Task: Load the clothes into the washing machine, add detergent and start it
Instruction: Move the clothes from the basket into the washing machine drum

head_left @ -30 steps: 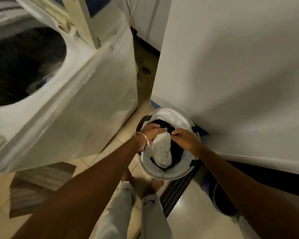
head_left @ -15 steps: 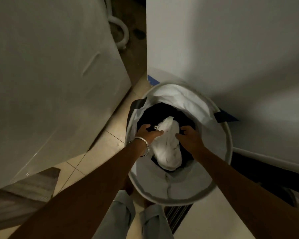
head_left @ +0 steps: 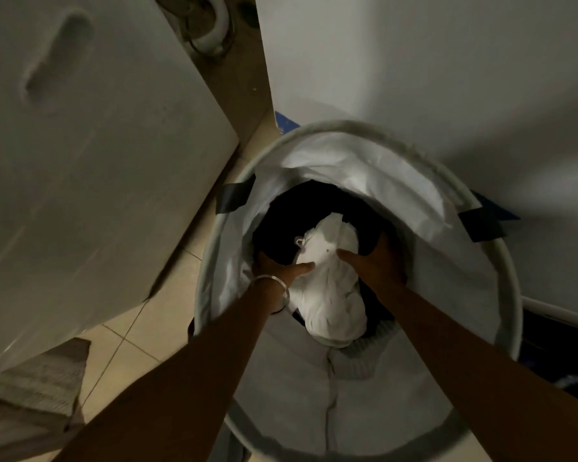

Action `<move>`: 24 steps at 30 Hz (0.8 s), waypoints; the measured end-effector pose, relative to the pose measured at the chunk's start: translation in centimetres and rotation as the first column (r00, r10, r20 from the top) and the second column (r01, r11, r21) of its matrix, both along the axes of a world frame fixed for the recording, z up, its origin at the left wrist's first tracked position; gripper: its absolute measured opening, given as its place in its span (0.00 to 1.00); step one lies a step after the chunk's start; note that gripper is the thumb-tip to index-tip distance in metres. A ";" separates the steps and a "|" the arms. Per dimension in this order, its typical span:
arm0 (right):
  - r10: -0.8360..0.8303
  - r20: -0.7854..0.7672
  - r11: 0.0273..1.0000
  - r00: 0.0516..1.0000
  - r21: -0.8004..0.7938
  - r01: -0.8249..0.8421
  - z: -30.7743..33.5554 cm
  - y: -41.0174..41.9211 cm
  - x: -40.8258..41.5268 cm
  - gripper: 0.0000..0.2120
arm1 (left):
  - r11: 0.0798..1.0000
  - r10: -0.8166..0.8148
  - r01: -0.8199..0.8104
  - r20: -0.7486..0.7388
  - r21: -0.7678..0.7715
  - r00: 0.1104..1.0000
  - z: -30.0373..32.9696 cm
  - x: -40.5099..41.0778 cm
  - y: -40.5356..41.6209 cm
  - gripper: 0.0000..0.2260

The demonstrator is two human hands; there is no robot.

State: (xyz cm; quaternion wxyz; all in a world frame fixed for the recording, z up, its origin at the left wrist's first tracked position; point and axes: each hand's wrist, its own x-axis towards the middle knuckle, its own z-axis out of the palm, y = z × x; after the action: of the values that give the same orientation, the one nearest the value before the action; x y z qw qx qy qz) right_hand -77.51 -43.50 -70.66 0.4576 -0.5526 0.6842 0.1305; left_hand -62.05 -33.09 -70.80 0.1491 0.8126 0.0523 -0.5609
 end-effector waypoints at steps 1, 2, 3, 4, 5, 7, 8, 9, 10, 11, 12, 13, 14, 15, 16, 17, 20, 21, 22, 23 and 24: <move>-0.039 0.018 0.999 0.999 0.008 0.038 -1.8 0.0 -0.6 0.69 | 1.000 0.012 -0.011 -0.006 0.021 1.000 -0.7 0.0 0.4 0.59; -0.064 0.049 0.998 0.997 0.016 0.063 -3.0 -0.1 -0.8 0.71 | 0.999 0.006 -0.006 -0.012 0.041 1.000 -1.2 0.0 0.7 0.61; -0.086 0.083 0.996 0.993 0.038 0.083 -4.0 -0.2 -1.0 0.71 | 0.998 -0.016 0.017 -0.019 0.057 1.000 -1.6 -0.1 1.1 0.63; -0.105 0.101 0.993 0.989 0.068 0.098 -4.6 -0.2 -1.1 0.70 | 0.997 -0.046 0.048 -0.022 0.068 0.999 -2.1 -0.1 1.4 0.64; -0.115 0.105 0.989 0.988 0.102 0.105 -4.8 -0.3 -1.0 0.70 | 0.995 -0.071 0.072 -0.021 0.067 0.997 -2.4 -0.1 1.6 0.64; -0.127 0.094 0.975 0.987 0.193 0.107 -5.0 0.0 -0.5 0.72 | 0.995 -0.094 0.094 -0.003 0.034 0.996 -3.2 0.2 1.8 0.64; -0.132 0.089 0.966 0.987 0.237 0.107 -4.8 0.2 -0.3 0.74 | 0.995 -0.098 0.098 -0.005 0.015 0.995 -3.7 0.3 1.9 0.64; -0.133 0.078 0.955 0.988 0.278 0.106 -4.4 0.4 -0.1 0.76 | 0.995 -0.103 0.103 -0.009 0.007 0.995 -4.3 0.3 2.0 0.65; -0.134 0.075 0.941 0.988 0.321 0.103 -4.2 0.5 0.4 0.74 | 0.994 -0.102 0.102 -0.014 0.022 0.995 -5.1 0.5 2.1 0.67; -0.145 0.066 0.930 0.987 0.350 0.113 -4.2 0.6 0.8 0.68 | 0.992 -0.112 0.112 -0.012 0.057 0.994 -7.0 0.5 2.7 0.69; -0.161 0.057 0.923 0.985 0.363 0.130 -3.9 0.5 0.8 0.60 | 0.985 -0.143 0.144 -0.012 0.091 0.990 -8.3 0.2 3.0 0.71; -0.184 0.045 0.912 0.982 0.379 0.153 -4.1 0.5 0.5 0.53 | 0.976 -0.191 0.191 -0.015 0.103 0.982 -8.0 0.0 2.8 0.70; -0.199 0.038 0.911 0.979 0.376 0.171 -4.3 0.5 0.3 0.49 | 0.968 -0.228 0.228 -0.010 0.103 0.974 -7.1 -0.1 2.4 0.68; -0.215 0.033 0.911 0.976 0.365 0.189 -4.2 0.5 0.1 0.47 | 0.965 -0.245 0.244 0.002 0.093 0.969 -5.8 -0.1 1.8 0.65; -0.225 0.041 0.913 0.974 0.357 0.196 -4.4 0.4 -0.1 0.45 | 0.966 -0.251 0.249 0.020 0.076 0.968 -4.5 -0.1 1.2 0.60; -0.233 0.050 0.913 0.971 0.355 0.201 -4.2 0.4 -0.2 0.41 | 0.970 -0.240 0.238 0.031 0.057 0.970 -3.8 -0.2 0.9 0.56; -0.245 0.075 0.888 0.967 0.417 0.192 -4.0 0.5 -0.7 0.24 | 0.990 0.001 -0.008 -0.050 -0.143 0.999 -3.7 -0.3 0.6 0.39; -0.242 0.086 0.882 0.966 0.434 0.182 -3.9 0.5 -0.8 0.20 | 0.979 0.057 -0.076 -0.101 -0.189 0.993 -3.9 -0.4 0.7 0.35; -0.253 0.098 0.882 0.963 0.432 0.188 -3.9 0.6 -1.0 0.20 | 0.970 0.090 -0.112 -0.110 -0.214 0.990 -4.5 -0.5 0.9 0.36; -0.256 0.102 0.884 0.961 0.428 0.190 -3.8 0.7 -1.1 0.22 | 0.972 0.089 -0.110 -0.107 -0.209 0.990 -4.5 -0.6 0.8 0.40; -0.259 0.109 0.884 0.960 0.427 0.190 -4.0 0.7 -1.4 0.24 | 0.974 0.091 -0.113 -0.119 -0.194 0.989 -4.5 -0.6 0.6 0.44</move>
State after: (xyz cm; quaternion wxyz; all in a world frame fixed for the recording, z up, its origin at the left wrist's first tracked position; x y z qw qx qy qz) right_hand -78.92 -42.78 -74.65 0.6301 -0.3693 0.6610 0.1721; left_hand -62.68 -32.45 -75.30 0.2556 0.7577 0.0454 -0.5987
